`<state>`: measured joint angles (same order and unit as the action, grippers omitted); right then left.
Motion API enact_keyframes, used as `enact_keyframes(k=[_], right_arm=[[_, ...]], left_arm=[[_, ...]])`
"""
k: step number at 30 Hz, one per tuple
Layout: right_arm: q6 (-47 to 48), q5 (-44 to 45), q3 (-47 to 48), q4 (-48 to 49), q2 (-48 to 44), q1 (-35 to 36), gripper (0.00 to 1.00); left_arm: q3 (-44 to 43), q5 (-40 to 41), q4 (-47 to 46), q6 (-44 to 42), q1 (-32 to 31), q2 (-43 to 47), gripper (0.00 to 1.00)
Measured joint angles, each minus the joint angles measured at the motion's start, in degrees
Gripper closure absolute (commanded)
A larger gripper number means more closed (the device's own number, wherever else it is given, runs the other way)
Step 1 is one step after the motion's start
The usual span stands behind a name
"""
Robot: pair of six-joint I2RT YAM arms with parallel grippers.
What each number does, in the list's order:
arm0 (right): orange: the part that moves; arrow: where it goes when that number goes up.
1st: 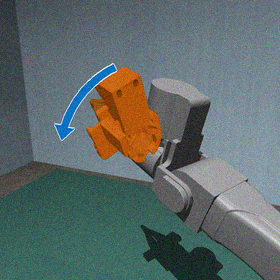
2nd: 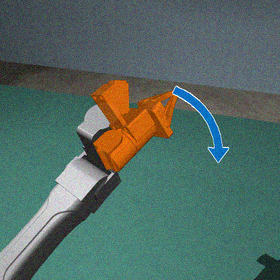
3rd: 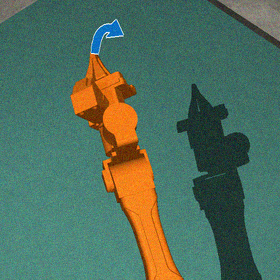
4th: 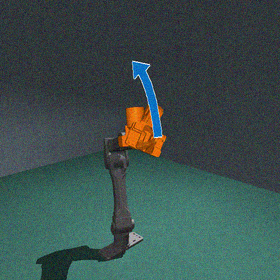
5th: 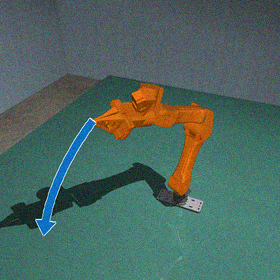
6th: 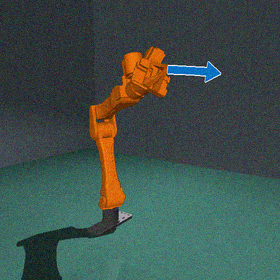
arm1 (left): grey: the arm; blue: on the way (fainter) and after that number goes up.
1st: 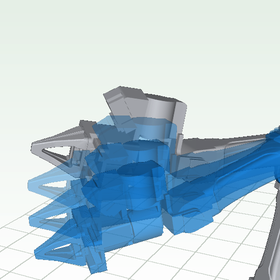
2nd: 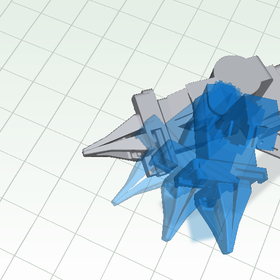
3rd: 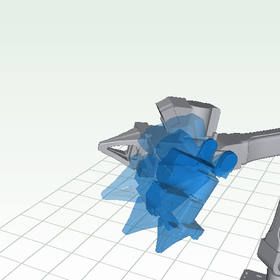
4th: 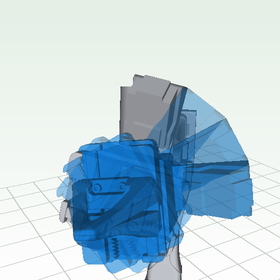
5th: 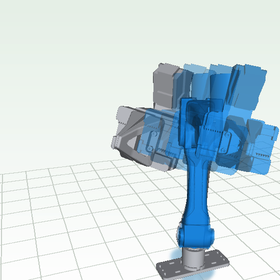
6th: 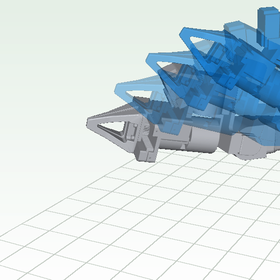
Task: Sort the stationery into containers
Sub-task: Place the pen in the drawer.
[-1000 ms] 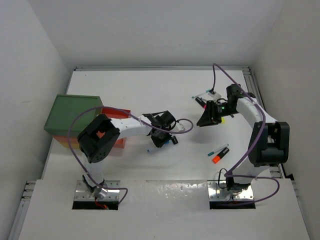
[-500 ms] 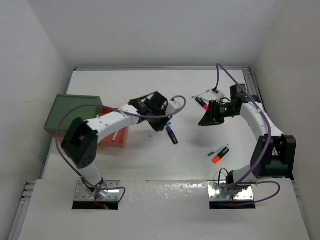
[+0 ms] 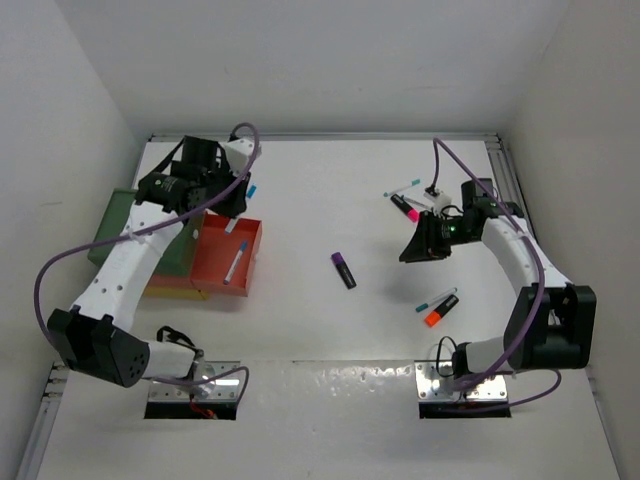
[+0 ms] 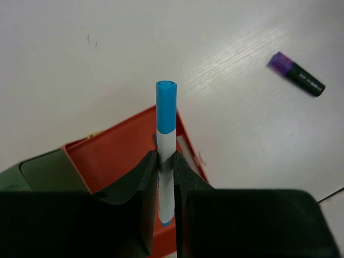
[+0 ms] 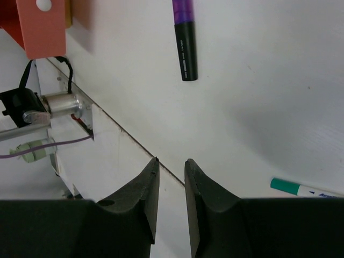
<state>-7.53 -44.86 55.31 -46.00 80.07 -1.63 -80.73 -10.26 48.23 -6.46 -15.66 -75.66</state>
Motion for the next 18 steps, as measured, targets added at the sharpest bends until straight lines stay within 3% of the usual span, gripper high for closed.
enact_keyframes(k=[6,10,14,16,18], right_arm=[[0.3,1.9,-1.0,1.1,0.0,0.0,0.73],[2.5,4.9,-2.5,1.0,0.0,0.0,0.63],[6.4,8.3,-3.0,0.3,0.0,0.0,0.51],[8.4,10.4,-3.1,-0.2,0.0,0.0,0.50],[10.6,12.3,-3.4,-0.7,-0.3,0.0,0.50]], left_arm=[[5.9,-1.4,4.3,-1.0,4.9,0.0,1.00],[9.2,-2.0,6.2,-1.0,6.4,-0.3,0.94],[9.7,-2.5,5.9,-1.0,7.2,-1.8,0.78],[9.7,-2.5,5.5,-1.0,7.6,-2.8,0.60],[9.6,-2.5,5.3,-1.1,7.8,-3.5,0.53]])
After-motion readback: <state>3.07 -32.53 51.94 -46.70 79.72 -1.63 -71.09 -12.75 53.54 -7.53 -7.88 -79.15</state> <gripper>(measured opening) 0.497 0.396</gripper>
